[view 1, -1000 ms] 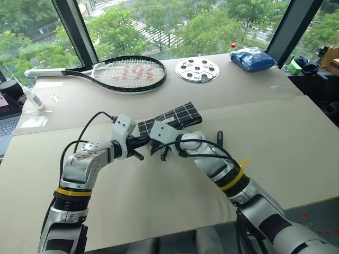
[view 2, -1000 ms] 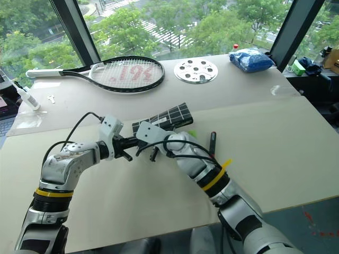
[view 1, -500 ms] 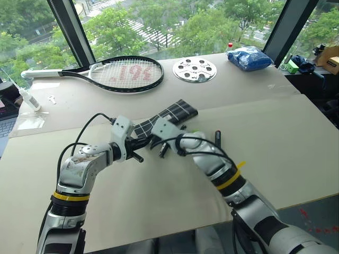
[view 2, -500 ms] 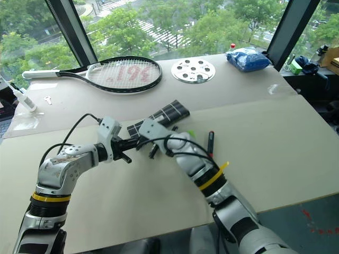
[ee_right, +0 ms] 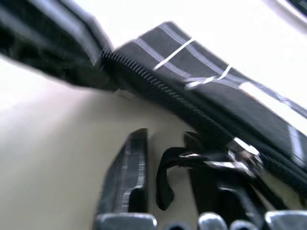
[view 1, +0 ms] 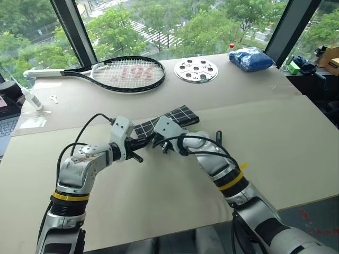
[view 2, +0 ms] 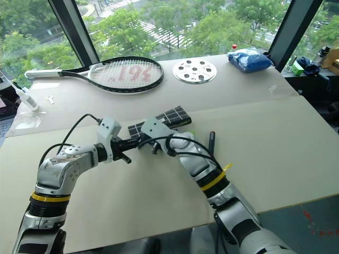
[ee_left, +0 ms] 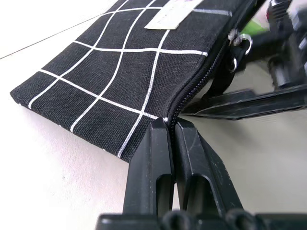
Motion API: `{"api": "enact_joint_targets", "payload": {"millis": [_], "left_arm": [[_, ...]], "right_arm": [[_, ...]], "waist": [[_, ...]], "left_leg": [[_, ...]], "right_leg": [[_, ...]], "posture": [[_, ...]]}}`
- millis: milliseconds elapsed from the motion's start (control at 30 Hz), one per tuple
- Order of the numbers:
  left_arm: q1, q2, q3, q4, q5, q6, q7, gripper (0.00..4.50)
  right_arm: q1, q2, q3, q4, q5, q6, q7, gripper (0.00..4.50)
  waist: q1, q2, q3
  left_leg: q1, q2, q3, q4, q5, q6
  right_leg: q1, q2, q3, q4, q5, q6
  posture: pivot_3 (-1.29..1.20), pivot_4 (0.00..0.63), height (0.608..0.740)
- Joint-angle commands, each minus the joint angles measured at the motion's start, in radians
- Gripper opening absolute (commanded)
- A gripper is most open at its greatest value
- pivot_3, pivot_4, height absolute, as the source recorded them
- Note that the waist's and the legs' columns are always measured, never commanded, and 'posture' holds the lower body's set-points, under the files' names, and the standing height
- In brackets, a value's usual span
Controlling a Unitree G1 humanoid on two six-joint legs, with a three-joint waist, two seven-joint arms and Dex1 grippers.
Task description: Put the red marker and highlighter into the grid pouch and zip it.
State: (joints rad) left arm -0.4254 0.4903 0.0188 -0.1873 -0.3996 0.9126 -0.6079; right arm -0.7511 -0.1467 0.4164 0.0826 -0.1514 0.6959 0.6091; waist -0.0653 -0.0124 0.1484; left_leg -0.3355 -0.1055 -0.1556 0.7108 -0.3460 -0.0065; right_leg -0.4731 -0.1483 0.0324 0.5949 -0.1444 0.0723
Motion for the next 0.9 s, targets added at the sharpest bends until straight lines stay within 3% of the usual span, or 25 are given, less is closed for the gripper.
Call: {"api": "enact_joint_targets", "payload": {"millis": [33, 100, 267, 467, 600, 900], "left_arm": [[-0.011, 0.037, 0.007, -0.052, -0.027, -0.022, -0.047, 0.0], [-0.01, 0.052, 0.007, -0.06, -0.036, -0.018, -0.067, 0.0], [-0.027, 0.1, 0.032, -0.073, -0.088, 0.003, -0.121, 0.0], [-0.065, 0.143, 0.042, -0.062, -0.118, 0.021, -0.142, 0.0], [-0.074, 0.154, 0.024, -0.046, -0.113, 0.008, -0.147, 0.0], [-0.065, 0.169, -0.041, -0.033, -0.075, -0.033, -0.165, 0.0]], "right_arm": [[0.033, -0.042, -0.174, -0.201, 0.175, 0.166, 0.098, 2.75], [0.05, -0.064, -0.271, -0.302, 0.283, 0.274, 0.146, 2.75], [0.088, -0.253, -0.493, -0.504, 0.497, 0.465, 0.243, 2.75], [0.213, -0.45, -0.578, -0.447, 0.41, 0.433, 0.102, 2.75], [0.32, -0.516, -0.516, -0.44, 0.339, 0.378, 0.025, 2.75], [0.342, -0.373, -0.523, -0.446, 0.297, 0.436, -0.196, 2.75]], "waist": [[0.001, 0.0, 0.0], [0.003, 0.0, 0.0], [0.023, 0.0, 0.0], [0.035, 0.0, 0.0], [0.039, 0.0, 0.0], [0.047, -0.001, 0.001]], "left_leg": [[0.0, 0.0, 0.0, 0.0, 0.0, 0.0], [0.0, 0.0, 0.0, 0.0, 0.0, 0.0], [-0.001, 0.0, 0.0, 0.0, 0.0, 0.0], [0.0, 0.0, 0.01, 0.0, 0.0, 0.0], [0.0, 0.0, 0.012, 0.0, 0.0, 0.001], [0.0, 0.001, 0.019, 0.001, 0.0, 0.001]], "right_leg": [[0.0, 0.0, 0.0, 0.0, 0.0, 0.0], [0.0, 0.0, 0.0, 0.0, 0.0, 0.0], [0.0, 0.0, 0.0, -0.001, 0.0, 0.0], [0.001, 0.0, 0.0, -0.001, 0.0, 0.0], [0.001, 0.0, 0.001, -0.001, 0.0, 0.0], [0.001, 0.0, 0.006, -0.001, 0.003, 0.0]], "posture": [[0.0, 0.15, 0.74], [0.0, 0.15, 0.74], [0.0, 0.15, 0.74], [0.0, 0.15, 0.74], [0.0, 0.15, 0.74], [0.0, 0.15, 0.74]]}}
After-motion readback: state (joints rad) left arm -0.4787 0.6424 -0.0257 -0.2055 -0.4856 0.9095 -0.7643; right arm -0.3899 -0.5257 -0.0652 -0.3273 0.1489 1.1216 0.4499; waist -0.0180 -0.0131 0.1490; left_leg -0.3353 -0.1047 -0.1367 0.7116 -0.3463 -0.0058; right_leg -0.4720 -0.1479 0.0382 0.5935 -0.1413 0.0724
